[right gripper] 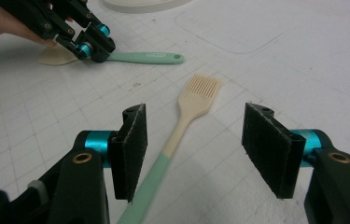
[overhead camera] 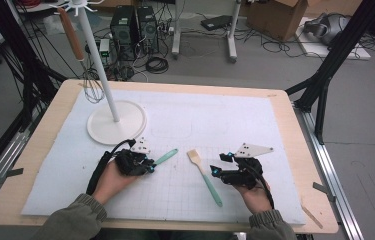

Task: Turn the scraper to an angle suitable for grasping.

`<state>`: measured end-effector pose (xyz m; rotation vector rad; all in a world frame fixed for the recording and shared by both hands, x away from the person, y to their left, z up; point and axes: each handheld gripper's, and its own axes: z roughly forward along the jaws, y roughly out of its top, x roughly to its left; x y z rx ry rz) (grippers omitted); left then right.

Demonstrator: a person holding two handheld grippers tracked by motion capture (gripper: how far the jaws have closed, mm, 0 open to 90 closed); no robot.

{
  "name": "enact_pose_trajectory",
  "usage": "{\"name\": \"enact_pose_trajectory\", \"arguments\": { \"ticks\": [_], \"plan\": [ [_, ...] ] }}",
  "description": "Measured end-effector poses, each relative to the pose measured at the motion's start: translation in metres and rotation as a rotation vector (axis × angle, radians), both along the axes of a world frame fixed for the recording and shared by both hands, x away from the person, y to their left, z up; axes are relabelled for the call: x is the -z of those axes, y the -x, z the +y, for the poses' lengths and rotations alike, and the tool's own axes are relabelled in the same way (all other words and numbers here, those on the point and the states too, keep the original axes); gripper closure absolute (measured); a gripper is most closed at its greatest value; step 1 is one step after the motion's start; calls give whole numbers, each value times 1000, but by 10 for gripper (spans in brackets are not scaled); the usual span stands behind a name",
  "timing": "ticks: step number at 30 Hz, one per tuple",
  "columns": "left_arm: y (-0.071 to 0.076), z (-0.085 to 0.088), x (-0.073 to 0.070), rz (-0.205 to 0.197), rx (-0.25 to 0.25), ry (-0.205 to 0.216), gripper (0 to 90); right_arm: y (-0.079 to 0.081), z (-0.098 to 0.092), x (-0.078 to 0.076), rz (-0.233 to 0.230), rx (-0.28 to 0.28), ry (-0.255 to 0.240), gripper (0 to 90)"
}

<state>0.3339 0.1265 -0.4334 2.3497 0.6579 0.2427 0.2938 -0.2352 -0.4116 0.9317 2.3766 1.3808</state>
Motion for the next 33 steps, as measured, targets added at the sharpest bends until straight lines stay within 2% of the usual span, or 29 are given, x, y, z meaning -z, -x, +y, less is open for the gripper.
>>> {"name": "enact_pose_trajectory", "arguments": {
  "ticks": [3,9,13,33],
  "plan": [
    [0,0,0,3,-3,4,787,0,0,0,3,2,-1,401],
    [4,-3,-1,-35,7,-24,798,1,1,3,13,-1,-7,401],
    [2,-2,-1,-17,10,-15,802,0,1,4,15,-4,-14,400],
    [2,-1,-2,-15,9,-10,802,1,1,5,17,0,-15,387]
  ]
}}
